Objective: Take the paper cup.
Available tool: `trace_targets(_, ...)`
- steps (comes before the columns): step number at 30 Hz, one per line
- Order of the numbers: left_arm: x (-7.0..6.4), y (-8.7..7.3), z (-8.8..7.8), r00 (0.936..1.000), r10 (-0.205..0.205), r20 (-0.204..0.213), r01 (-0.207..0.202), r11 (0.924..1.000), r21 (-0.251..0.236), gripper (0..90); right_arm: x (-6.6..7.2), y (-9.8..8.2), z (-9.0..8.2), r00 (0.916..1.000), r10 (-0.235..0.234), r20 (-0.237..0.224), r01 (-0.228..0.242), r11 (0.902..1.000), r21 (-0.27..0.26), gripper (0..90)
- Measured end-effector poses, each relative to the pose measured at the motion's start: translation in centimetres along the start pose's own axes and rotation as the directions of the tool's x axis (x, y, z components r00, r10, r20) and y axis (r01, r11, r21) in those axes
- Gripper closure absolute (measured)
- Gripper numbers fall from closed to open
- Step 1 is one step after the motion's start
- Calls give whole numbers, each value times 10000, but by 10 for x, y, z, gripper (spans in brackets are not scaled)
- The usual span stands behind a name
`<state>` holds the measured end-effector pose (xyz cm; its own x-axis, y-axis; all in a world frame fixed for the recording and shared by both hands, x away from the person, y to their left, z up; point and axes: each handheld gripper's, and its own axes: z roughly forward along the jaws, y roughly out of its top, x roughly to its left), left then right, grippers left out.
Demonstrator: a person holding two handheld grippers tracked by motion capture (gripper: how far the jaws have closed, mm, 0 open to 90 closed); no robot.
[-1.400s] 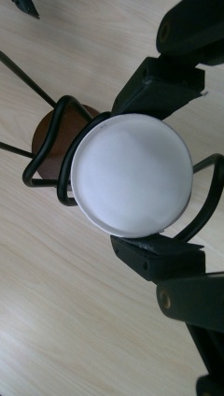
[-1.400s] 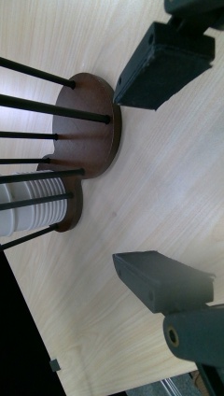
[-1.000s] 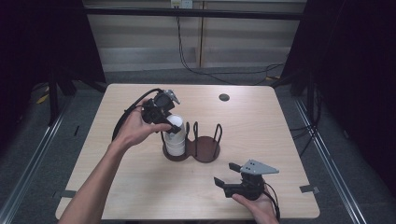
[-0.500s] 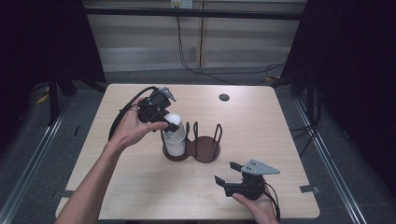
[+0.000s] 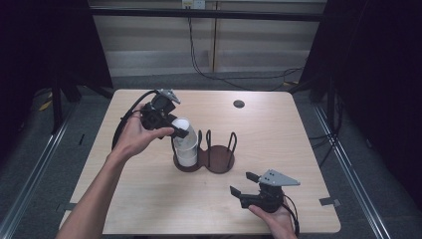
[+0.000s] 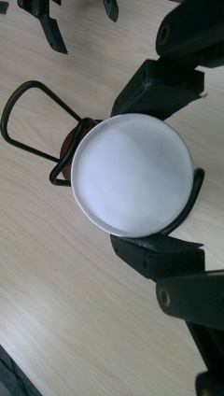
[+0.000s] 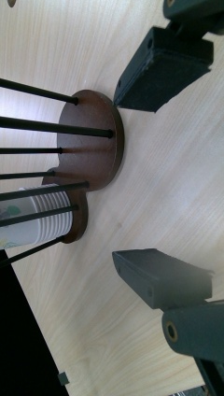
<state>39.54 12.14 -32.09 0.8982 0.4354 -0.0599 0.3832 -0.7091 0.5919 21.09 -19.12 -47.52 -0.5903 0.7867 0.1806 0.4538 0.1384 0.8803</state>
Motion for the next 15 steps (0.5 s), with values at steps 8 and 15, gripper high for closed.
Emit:
trace_targets(8,2,-3,-8,9995,-318,73,321,9982,-510,371,0,0,1,10000,-19,-33,19,10000,-18,204)
trace_targets(15,-2,-2,-10,9999,-138,-33,136,9981,-593,374,0,0,0,10000,43,4,-43,10000,-32,204)
